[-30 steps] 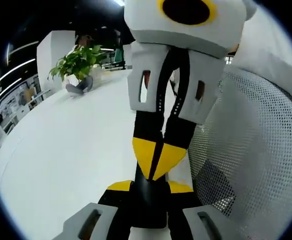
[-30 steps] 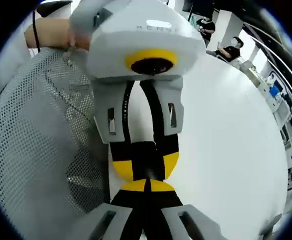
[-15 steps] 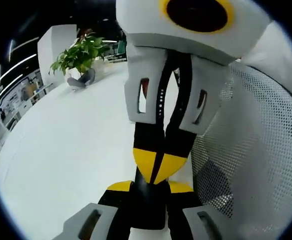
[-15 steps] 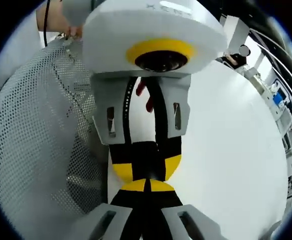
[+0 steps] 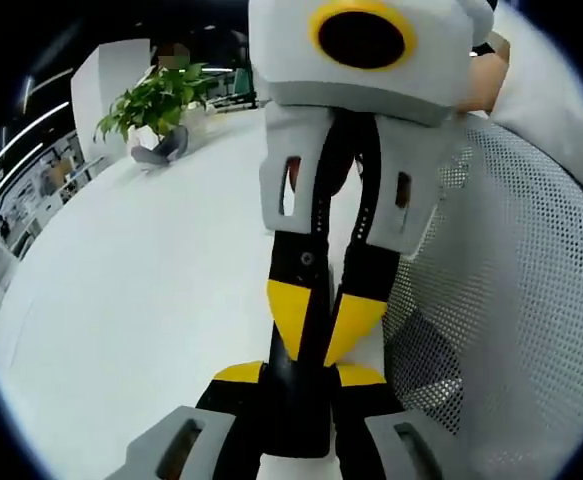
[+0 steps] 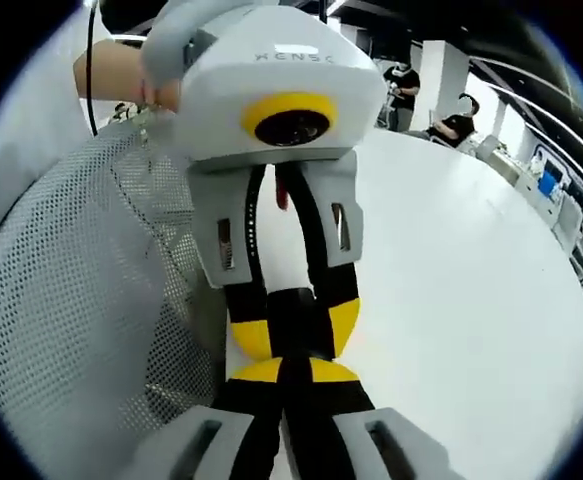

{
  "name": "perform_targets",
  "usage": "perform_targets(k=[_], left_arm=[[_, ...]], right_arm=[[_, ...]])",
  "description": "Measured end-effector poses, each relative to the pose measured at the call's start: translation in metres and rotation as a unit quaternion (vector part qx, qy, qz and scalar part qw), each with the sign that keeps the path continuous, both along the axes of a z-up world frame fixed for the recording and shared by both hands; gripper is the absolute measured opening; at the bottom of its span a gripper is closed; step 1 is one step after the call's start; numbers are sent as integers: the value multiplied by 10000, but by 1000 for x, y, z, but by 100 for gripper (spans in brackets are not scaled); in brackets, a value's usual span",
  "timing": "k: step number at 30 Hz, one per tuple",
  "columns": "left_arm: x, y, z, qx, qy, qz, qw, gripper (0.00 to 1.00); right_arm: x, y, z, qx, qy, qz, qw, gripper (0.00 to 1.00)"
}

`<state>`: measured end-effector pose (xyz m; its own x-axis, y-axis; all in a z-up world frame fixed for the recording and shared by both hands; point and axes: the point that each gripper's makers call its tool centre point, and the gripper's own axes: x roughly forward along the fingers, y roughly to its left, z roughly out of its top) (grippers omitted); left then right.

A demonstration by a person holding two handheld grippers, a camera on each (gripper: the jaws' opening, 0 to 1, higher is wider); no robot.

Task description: Press the specified remote control buttons in sequence, fully releasing each button before pressing the next.

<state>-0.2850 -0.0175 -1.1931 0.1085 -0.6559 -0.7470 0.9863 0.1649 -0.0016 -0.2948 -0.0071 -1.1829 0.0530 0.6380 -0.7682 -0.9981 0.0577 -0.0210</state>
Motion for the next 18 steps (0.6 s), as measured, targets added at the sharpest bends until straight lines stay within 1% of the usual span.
perform_targets(k=[3, 5, 6, 8, 9, 10, 13, 14, 16, 18], left_arm=[[-2, 0, 0, 5, 30, 73, 10000, 24], [-2, 1, 1, 5, 32, 127, 9999, 24], [-2, 1, 1, 8, 47, 147, 9999, 24], [-2, 1, 1, 27, 59, 143, 9999, 24], [-2, 1, 1, 34, 67, 147, 9999, 24], [-1, 0, 1, 62, 69, 128, 9999, 25], [-1, 0, 0, 93, 69, 101, 9999, 25], [0, 0, 0, 86, 70, 106, 9999, 25], [0, -1, 0, 73, 65, 109, 9999, 25], [0, -1, 0, 58, 65, 112, 9999, 25]], right_arm=[[7, -6, -3, -79, -65, -18, 9999, 12], [10, -5, -2, -23, 102, -55, 9999, 16], [12, -6, -2, -11, 114, -34, 9999, 17], [13, -6, -2, -6, 147, 29, 9999, 20], [10, -6, -3, -61, 182, 236, 9995, 22], [9, -6, -4, -125, 216, 303, 9992, 24], [9, -5, -5, -143, 202, 367, 9990, 27], [7, -4, -6, -156, 241, 401, 9988, 27], [5, -7, -13, -286, 292, 458, 9981, 28], [5, -9, -17, -358, 229, 474, 9980, 27]])
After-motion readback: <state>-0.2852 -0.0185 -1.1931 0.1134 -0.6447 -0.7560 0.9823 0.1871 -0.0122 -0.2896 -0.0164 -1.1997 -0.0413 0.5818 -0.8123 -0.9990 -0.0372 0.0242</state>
